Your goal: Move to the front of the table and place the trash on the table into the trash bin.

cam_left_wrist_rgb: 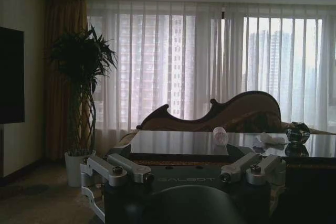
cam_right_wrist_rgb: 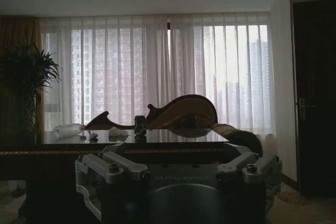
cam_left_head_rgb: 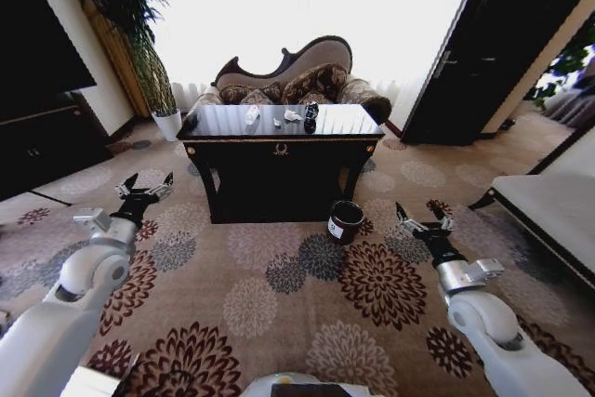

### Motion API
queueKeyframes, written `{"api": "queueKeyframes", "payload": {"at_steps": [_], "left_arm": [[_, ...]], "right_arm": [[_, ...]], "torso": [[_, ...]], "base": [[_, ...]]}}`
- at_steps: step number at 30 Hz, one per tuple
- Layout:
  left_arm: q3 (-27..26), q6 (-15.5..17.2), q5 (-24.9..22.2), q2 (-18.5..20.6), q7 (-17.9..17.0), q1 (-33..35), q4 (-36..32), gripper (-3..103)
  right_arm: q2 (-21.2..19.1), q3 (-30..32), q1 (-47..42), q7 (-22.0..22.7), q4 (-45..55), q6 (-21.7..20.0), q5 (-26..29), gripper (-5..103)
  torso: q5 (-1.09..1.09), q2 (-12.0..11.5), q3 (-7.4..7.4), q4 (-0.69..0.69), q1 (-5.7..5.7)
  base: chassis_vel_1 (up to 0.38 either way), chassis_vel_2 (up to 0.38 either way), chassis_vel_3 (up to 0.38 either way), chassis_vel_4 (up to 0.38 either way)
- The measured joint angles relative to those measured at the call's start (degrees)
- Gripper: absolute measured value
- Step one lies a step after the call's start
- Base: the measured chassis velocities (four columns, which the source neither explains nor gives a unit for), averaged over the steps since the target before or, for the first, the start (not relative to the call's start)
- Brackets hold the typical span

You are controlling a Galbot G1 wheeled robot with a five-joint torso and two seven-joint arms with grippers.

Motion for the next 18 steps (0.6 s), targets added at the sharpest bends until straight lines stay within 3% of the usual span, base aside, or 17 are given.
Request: {"api": "queueKeyframes", "payload": {"at_steps": [18], "left_arm": [[-0.7, 0.2, -0.2, -0.6, -0.1, 0.9, -1.1, 100]], "right_arm": [[0.5, 0.1, -0.6, -1.4, 1.7, 0.6, 1.8, 100]], "torso": [[0.00, 0.0, 0.00, 0.00, 0.00]], "base": [[0.000, 0.000, 0.000, 0.000]]}}
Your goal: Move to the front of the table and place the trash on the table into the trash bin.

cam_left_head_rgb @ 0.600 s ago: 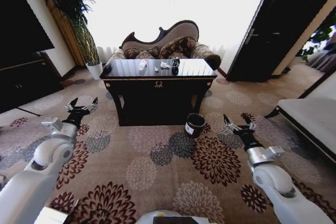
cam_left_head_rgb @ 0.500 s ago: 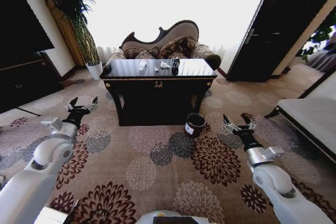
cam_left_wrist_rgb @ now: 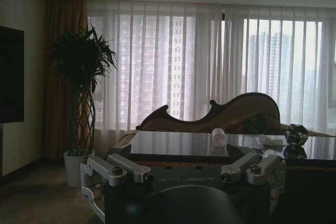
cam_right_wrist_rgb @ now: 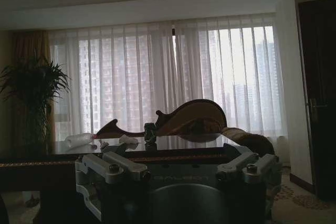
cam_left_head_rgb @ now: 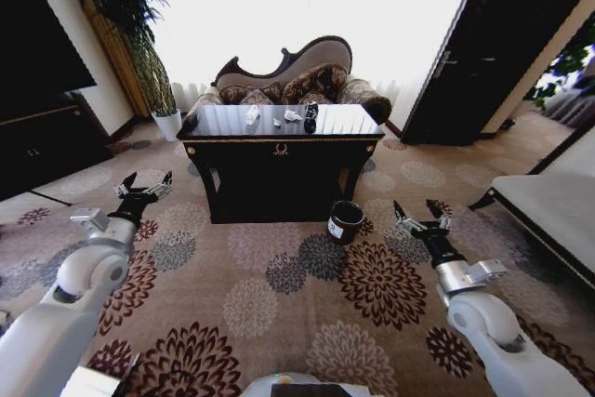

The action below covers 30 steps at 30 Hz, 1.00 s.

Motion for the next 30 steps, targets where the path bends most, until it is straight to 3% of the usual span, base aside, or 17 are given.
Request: {"api": "queueKeyframes", "payload": {"at_steps": [11, 30], "left_arm": [[-0.4, 0.0, -0.1, -0.5, 0.1, 0.9, -0.3, 100], [-0.3, 0.0, 0.0, -0.9, 0.2, 1.2, -0.7, 100]], "right_arm": [[0.5, 0.1, -0.5, 0.1, 0.3, 0.2, -0.2, 100], [1.1, 0.4, -1.0, 0.1, 0.7, 0.3, -0.3, 100]], "torso": [[0.00, 0.0, 0.00, 0.01, -0.01], [0.00, 0.0, 0.01, 0.01, 0.02]], "base": [[-0.044, 0.045, 0.048, -0.045], [-0.165, 0.177, 0.162, -0.180]]}}
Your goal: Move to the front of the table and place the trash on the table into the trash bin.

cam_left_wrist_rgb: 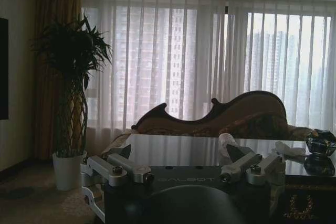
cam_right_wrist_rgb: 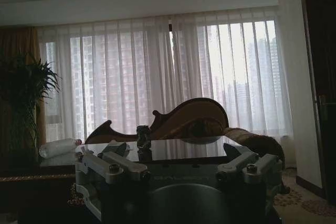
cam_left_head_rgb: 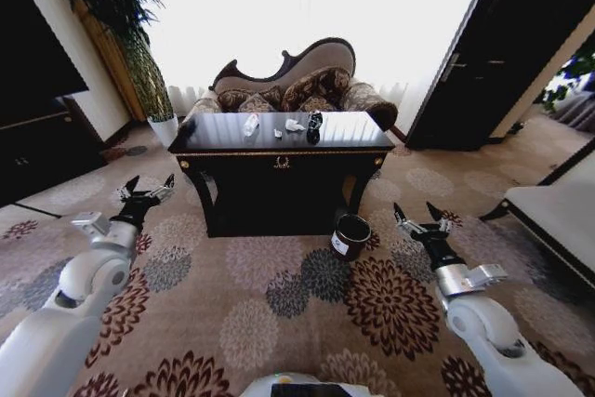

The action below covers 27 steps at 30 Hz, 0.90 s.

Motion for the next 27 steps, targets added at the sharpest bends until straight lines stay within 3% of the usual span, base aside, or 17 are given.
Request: {"api": "queueKeyframes", "payload": {"at_steps": [23, 27], "left_arm": [[-0.2, 0.0, -0.3, 0.8, 0.1, 0.1, -0.7, 100], [-0.2, 0.1, -0.5, 0.8, 0.1, 0.1, -0.8, 100]], "right_arm": [[0.6, 0.5, -1.4, 0.6, 0.8, -0.3, 0.1, 100], [0.7, 0.5, -1.9, 0.5, 1.5, -0.4, 0.1, 100]], "torso": [[0.02, 0.0, -0.02, 0.02, -0.02], [-0.01, 0.0, -0.01, -0.03, -0.03]], "base": [[-0.188, 0.187, 0.194, -0.193], [-0.181, 0.151, 0.179, -0.183]]}}
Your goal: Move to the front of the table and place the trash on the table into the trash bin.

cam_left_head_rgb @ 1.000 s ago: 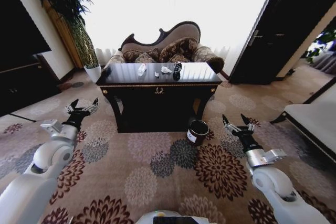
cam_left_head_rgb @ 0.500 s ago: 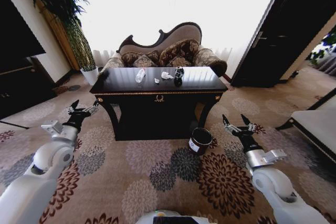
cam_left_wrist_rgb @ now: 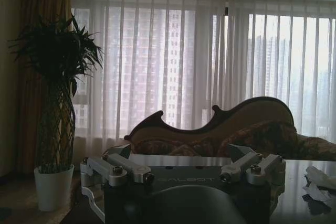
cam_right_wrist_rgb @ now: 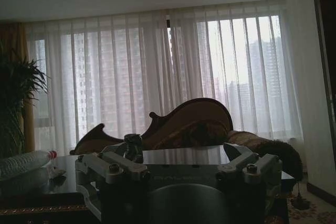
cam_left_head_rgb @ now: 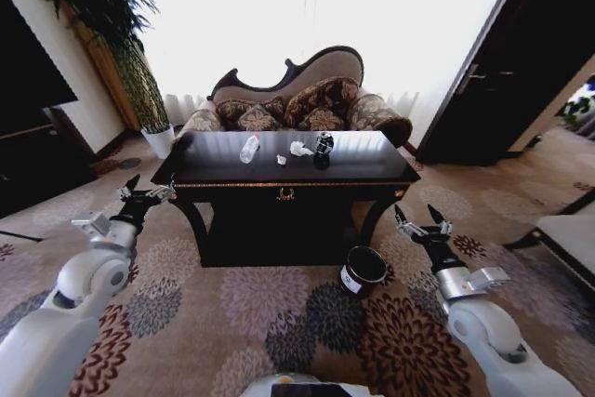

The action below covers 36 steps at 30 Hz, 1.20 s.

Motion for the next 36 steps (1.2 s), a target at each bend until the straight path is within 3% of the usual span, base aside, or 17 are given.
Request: {"api": "queueKeyframes", "payload": {"at_steps": [17, 24, 28, 36], "left_arm": [[0.0, 0.0, -1.0, 0.0, 0.0, 1.0, -1.9, 100], [1.1, -0.2, -1.5, 0.4, 1.7, 2.0, -2.7, 100], [2.7, -0.3, -2.7, 4.3, 4.6, 2.3, -2.7, 100], [7.2, -0.3, -5.7, 10.1, 5.4, -2.8, 4.3, 100]], "right_arm": [[0.7, 0.1, -0.7, -0.2, 0.7, 0.4, -0.5, 100], [1.2, -0.3, -0.6, -0.4, 0.6, 1.1, -0.9, 100], [2.0, -0.4, -1.2, -0.6, 0.4, 1.5, -1.9, 100], [2.8, -1.4, -0.4, -0.4, 0.6, 1.0, -0.2, 100]], "torso": [[0.02, 0.0, 0.01, 0.02, 0.03], [0.00, 0.0, 0.02, 0.03, 0.06], [0.02, 0.0, -0.03, 0.02, -0.07], [0.00, 0.0, 0.01, 0.03, 0.02]], "base": [[-0.197, 0.205, 0.206, -0.210], [-0.051, 0.066, 0.045, -0.055], [0.000, 0.000, 0.000, 0.000], [0.000, 0.000, 0.000, 0.000]]}}
